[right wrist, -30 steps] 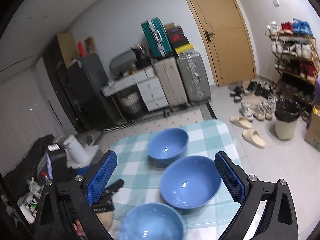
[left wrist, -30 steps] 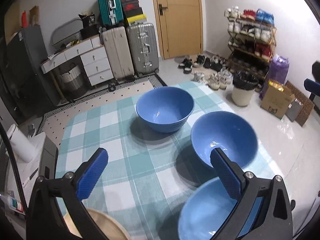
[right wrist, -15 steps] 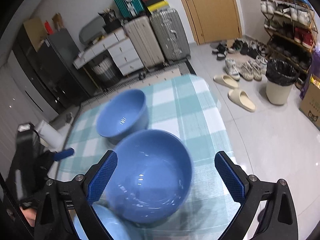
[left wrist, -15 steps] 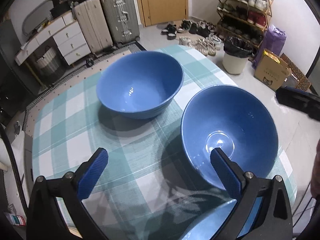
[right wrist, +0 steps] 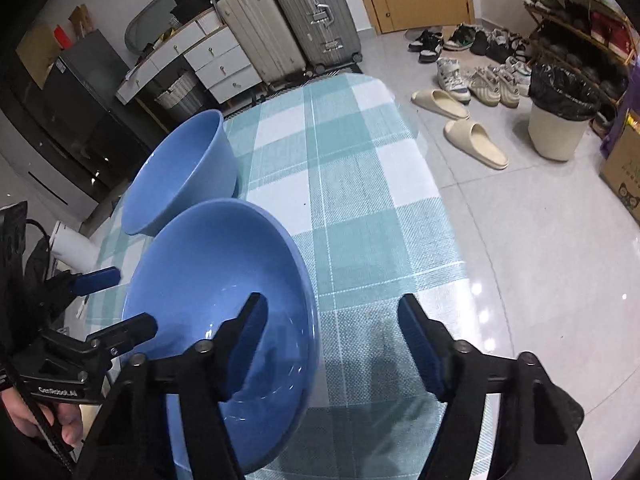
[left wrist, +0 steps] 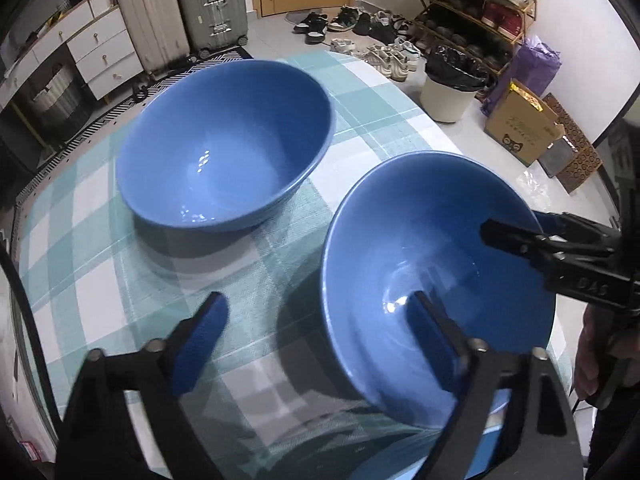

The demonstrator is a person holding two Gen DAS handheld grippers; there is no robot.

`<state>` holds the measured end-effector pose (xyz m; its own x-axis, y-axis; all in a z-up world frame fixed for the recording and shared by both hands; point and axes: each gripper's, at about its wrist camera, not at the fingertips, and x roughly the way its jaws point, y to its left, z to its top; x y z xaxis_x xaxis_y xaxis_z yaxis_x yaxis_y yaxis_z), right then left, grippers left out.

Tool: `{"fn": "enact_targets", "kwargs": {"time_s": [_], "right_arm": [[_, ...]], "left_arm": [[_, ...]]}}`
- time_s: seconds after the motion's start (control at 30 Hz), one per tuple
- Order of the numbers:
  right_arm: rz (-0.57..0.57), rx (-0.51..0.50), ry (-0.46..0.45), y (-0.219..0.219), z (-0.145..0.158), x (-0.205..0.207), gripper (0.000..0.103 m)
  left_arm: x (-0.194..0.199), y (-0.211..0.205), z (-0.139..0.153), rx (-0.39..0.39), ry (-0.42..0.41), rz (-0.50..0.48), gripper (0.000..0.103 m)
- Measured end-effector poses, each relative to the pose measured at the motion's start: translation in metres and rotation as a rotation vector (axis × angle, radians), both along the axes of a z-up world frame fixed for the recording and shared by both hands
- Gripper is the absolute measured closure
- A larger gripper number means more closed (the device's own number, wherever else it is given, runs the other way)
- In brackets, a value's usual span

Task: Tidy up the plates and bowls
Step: 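Close the left gripper on the blue bowl rim while the right gripper grips the rim too, then lift the blue bowl with both grippers and carry it over another blue bowl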

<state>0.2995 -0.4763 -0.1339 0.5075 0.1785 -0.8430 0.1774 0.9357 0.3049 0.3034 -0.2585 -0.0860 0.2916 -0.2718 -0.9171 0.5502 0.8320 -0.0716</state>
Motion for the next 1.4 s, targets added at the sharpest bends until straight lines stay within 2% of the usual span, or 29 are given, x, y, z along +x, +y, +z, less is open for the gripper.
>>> {"fn": "enact_targets", "kwargs": {"time_s": [0.03, 0.07, 0.1, 0.17, 0.23, 0.3, 0.43, 0.5, 0.7, 0.9, 0.97, 1.07, 1.3, 1.4], "right_arm": [[0.004, 0.004, 0.003, 0.0, -0.002, 0.001, 0.039], [0.01, 0.003, 0.008, 0.001, -0.005, 0.002, 0.04], [0.013, 0.004, 0.012, 0.001, -0.008, 0.003, 0.043], [0.015, 0.008, 0.024, 0.003, -0.01, 0.004, 0.049], [0.018, 0.018, 0.029, 0.004, -0.013, 0.005, 0.05], [0.022, 0.014, 0.027, 0.006, -0.014, 0.004, 0.057], [0.032, 0.013, 0.03, 0.01, -0.016, 0.005, 0.06], [0.033, 0.015, 0.029, 0.011, -0.017, 0.005, 0.069], [0.041, -0.011, 0.023, 0.017, -0.016, 0.002, 0.081], [0.053, -0.056, 0.018, 0.026, -0.015, 0.0, 0.094], [0.05, -0.068, 0.015, 0.028, -0.014, 0.0, 0.094], [0.046, -0.084, -0.01, 0.026, -0.011, -0.002, 0.094], [0.032, -0.052, 0.002, 0.024, -0.008, -0.005, 0.094], [0.012, -0.009, 0.002, 0.018, -0.005, -0.004, 0.094]], "left_arm": [[0.001, -0.002, -0.001, 0.002, 0.005, -0.007, 0.017], [0.003, -0.002, -0.002, 0.001, 0.012, -0.007, 0.022], [0.005, -0.002, -0.004, -0.001, 0.025, -0.005, 0.035], [0.01, -0.002, -0.012, -0.005, 0.075, -0.005, 0.053], [0.012, -0.001, -0.017, -0.015, 0.103, 0.001, 0.057], [0.012, 0.0, -0.019, -0.01, 0.108, -0.004, 0.064], [0.01, 0.0, -0.021, -0.019, 0.12, -0.011, 0.073], [0.008, -0.001, -0.021, -0.016, 0.124, -0.023, 0.08], [0.002, -0.005, -0.02, -0.03, 0.134, -0.045, 0.085], [0.002, -0.007, -0.021, -0.056, 0.176, -0.051, 0.086], [0.001, -0.006, -0.021, -0.078, 0.199, -0.055, 0.086], [-0.002, -0.005, -0.017, -0.083, 0.191, -0.057, 0.087], [-0.001, -0.003, -0.011, -0.085, 0.185, -0.04, 0.087], [0.0, -0.006, -0.009, -0.087, 0.181, -0.039, 0.087]]}}
